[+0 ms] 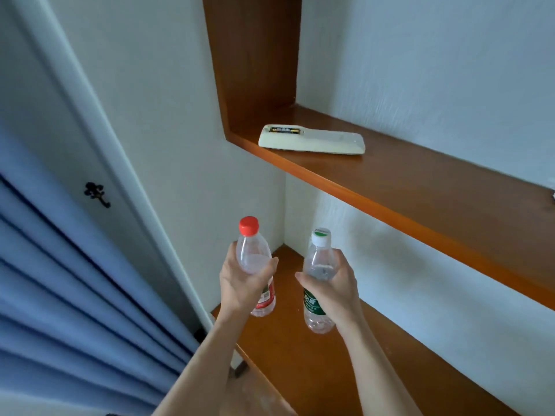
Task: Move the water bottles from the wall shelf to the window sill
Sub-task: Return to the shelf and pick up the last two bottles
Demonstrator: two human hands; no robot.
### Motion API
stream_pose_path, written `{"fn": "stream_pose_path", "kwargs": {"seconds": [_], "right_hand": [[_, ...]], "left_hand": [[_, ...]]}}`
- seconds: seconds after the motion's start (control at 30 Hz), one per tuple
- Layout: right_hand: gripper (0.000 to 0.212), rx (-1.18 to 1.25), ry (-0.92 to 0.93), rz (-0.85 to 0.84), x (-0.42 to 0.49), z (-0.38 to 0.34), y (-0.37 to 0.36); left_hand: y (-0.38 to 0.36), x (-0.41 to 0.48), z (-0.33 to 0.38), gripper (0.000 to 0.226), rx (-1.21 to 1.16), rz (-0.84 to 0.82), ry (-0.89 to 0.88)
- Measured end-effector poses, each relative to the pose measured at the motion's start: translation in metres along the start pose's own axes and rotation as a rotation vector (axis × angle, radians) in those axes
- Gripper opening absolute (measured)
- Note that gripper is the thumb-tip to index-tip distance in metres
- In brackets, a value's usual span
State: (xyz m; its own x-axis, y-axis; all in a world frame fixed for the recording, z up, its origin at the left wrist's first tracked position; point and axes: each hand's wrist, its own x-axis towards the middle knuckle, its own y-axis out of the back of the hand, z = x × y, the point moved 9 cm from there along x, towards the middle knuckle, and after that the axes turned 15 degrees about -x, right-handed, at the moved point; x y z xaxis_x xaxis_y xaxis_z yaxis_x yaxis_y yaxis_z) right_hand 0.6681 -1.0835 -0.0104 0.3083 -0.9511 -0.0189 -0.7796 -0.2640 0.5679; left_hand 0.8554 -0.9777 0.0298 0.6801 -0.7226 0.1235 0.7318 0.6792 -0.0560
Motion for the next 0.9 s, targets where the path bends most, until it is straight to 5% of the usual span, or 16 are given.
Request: {"fn": "stream_pose_path", "kwargs": {"seconds": [0.37,0.63,0.9], "right_hand": [[0.054,0.036,0.302,-0.434,-0.077,-0.1,-0.137],[0.046,0.0,0.597,-0.769,-0.204,-0.19,-0.261],[0.049,0.013,0.799,-0.995,-0.342,-0.267,-0.348]], "left_hand": [[0.187,-0.089,0.025,0.038,0.154,0.506,-0.015],[0.337,-0.225,0.048,0.04,0.22,0.957,0.015],[0.446,-0.342,0.075,0.044,0.259,1.234,-0.025]]}}
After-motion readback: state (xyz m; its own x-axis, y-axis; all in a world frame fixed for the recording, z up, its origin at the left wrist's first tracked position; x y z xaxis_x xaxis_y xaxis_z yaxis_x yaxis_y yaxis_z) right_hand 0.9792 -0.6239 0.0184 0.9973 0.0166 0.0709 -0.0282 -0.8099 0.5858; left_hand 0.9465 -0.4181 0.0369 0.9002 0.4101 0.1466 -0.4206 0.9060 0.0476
